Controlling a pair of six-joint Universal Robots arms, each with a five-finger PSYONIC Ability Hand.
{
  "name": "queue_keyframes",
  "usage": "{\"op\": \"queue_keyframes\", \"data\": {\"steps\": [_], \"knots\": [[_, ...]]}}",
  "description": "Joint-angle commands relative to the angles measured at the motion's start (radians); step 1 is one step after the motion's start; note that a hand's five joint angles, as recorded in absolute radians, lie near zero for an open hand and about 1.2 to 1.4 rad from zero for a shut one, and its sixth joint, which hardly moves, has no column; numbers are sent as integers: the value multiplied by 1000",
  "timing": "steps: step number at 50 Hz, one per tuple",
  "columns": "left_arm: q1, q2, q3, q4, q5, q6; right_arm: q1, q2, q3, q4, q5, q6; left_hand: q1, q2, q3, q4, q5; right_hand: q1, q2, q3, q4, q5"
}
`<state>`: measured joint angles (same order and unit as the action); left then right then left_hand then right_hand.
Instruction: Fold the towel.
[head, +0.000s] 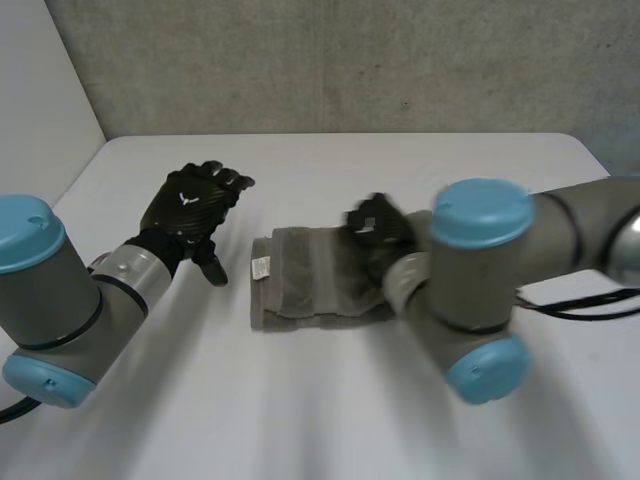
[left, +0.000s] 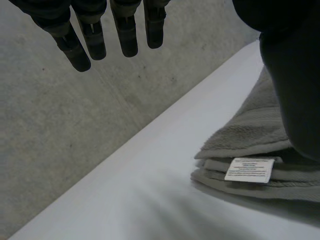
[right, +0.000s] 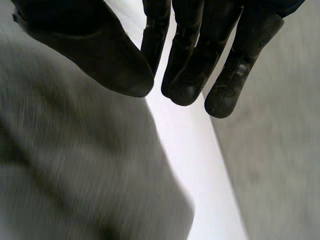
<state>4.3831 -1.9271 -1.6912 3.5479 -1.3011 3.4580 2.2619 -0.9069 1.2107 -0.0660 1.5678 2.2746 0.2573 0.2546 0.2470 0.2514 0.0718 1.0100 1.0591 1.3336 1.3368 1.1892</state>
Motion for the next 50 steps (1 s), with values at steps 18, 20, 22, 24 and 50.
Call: {"op": "queue_keyframes", "data": {"steps": [18, 20, 22, 24, 50], "knots": [[4, 10, 24, 0, -35, -60, 89, 31, -28, -47, -99, -88, -41, -38, -31, -35, -30, -802, -851, -1125, -1129, -1155], [3, 10, 21, 2, -35, -60, 41, -15, 15, -58, -86, 25, -44, -41, -34, -38, -33, -802, -851, -1125, -1129, -1155], [3, 10, 19, 2, -35, -60, -39, -122, 114, -64, -83, 220, -44, -41, -34, -38, -33, -799, -848, -1122, -1126, -1152], [3, 8, 18, 2, -33, -62, -83, -159, 166, -67, -83, 315, -44, -41, -34, -38, -33, -796, -845, -1119, -1123, -1150], [-10, 2, 2, 2, -35, -63, -410, -84, 375, -103, -135, 457, -41, -38, -31, -35, -30, -235, -284, -559, -562, -589]]}}
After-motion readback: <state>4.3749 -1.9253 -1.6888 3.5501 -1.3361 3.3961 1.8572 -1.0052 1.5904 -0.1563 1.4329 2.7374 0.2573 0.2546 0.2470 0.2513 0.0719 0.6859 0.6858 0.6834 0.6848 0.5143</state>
